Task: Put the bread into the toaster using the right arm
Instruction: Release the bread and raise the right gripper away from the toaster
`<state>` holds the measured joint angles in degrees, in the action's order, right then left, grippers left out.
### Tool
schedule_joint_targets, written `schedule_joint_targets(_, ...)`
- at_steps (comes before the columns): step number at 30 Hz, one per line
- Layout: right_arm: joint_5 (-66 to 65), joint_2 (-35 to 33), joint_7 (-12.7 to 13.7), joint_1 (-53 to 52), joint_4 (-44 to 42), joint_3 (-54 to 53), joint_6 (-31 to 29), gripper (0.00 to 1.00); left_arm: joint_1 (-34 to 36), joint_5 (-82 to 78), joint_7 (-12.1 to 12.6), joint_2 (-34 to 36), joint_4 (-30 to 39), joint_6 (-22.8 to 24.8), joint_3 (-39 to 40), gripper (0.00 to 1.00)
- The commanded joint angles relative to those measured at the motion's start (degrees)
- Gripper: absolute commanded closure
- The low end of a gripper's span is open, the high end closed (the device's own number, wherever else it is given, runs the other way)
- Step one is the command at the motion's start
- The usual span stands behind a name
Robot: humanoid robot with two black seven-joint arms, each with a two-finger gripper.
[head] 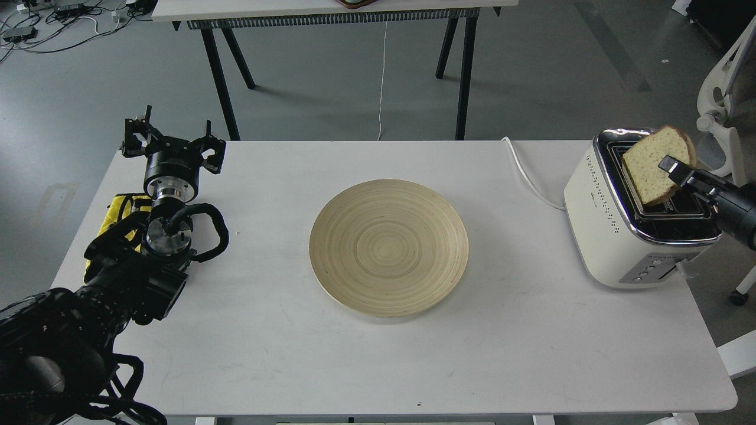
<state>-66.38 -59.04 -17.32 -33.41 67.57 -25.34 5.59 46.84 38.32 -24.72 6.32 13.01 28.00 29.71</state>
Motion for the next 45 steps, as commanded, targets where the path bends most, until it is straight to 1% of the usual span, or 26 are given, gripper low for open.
schedule_joint_targets(1, 0.3, 0.4, 0.0, -0.2, 0.1, 0.1, 0.2, 0.37, 0.0, 0.0, 0.0, 0.0, 0.0, 0.0, 0.0, 0.0)
schedule_joint_targets(2, 0.4, 0.4, 0.0, -0.2, 0.1, -0.1, 0.2, 0.32, 0.0, 0.0, 0.0, 0.0, 0.0, 0.0, 0.0, 0.0)
schedule_joint_targets(4, 0.6, 0.3, 0.0, -0.3, 0.2, -0.4, 0.1, 0.26, 0.0, 0.0, 0.0, 0.0, 0.0, 0.0, 0.0, 0.0)
schedule_joint_targets(6, 0.6, 0.3, 0.0, -1.0, 0.5, -0.4, 0.1, 0.18, 0.0, 0.0, 0.0, 0.0, 0.0, 0.0, 0.0, 0.0)
schedule_joint_targets(7, 0.7, 0.1, 0.0, -1.7, 0.6, -0.4, 0.1, 0.03, 0.0, 0.0, 0.0, 0.0, 0.0, 0.0, 0.0, 0.0)
schedule_joint_targets(8, 0.7, -0.1, 0.1, -2.0, 0.7, -0.4, 0.1, 0.0, 0.0, 0.0, 0.0, 0.0, 0.0, 0.0, 0.0, 0.0)
schedule_joint_targets(11, 0.8, -0.4, 0.1, -2.9, 1.3, -1.3, 0.1, 0.0, 0.0, 0.0, 0.0, 0.0, 0.0, 0.0, 0.0, 0.0)
schedule_joint_targets(15, 3.4, -0.8, 0.4, -3.2, 3.8, -6.6, 0.2, 0.0, 0.0, 0.0, 0.0, 0.0, 0.0, 0.0, 0.0, 0.0)
schedule_joint_targets(17, 9.9, -0.7, 1.1, -3.1, 5.5, -8.8, 0.1, 0.0, 0.0, 0.0, 0.0, 0.0, 0.0, 0.0, 0.0, 0.0)
schedule_joint_targets(21, 27.1, 1.0, 1.1, -3.2, 7.8, -11.1, -0.1, 0.0, 0.0, 0.0, -0.1, 0.0, 0.0, 0.0, 0.0, 0.0)
schedule_joint_targets(24, 37.1, 6.4, 1.0, -3.2, 7.9, -12.3, -0.7, 0.0, 0.0, 0.0, -0.1, 0.0, 0.0, 0.0, 0.0, 0.0)
schedule_joint_targets(32, 49.6, 22.2, 0.6, -2.4, 8.0, -13.7, -1.9, 0.0, 0.0, 0.0, -0.1, 0.0, 0.0, 0.0, 0.0, 0.0)
schedule_joint_targets(34, 53.1, 26.0, 0.0, -1.7, 7.4, -14.6, -3.0, 0.0, 0.0, 0.0, 0.0, -0.1, 0.0, 0.0, 0.0, 0.0)
schedule_joint_targets(36, 56.3, 29.2, -1.1, 0.0, 6.4, -16.3, -5.4, 0.0, 0.0, 0.0, 0.0, 0.0, 0.0, 0.0, 0.0, 0.0)
schedule_joint_targets(39, 58.9, 34.4, -2.6, 3.4, 3.5, -20.3, -10.9, 0.0, 0.0, 0.0, 0.0, -0.1, 0.0, 0.0, 0.0, 0.0)
schedule_joint_targets(43, 60.5, 41.2, -2.7, 8.0, -0.9, -28.3, -18.9, 0.0, 0.0, 0.0, 0.0, 0.0, 0.0, 0.0, 0.0, 0.0)
schedule_joint_targets(45, 60.5, 43.3, -2.5, 9.5, -2.7, -31.4, -22.9, 0.0, 0.0, 0.0, 0.0, 0.0, 0.0, 0.0, 0.0, 0.0)
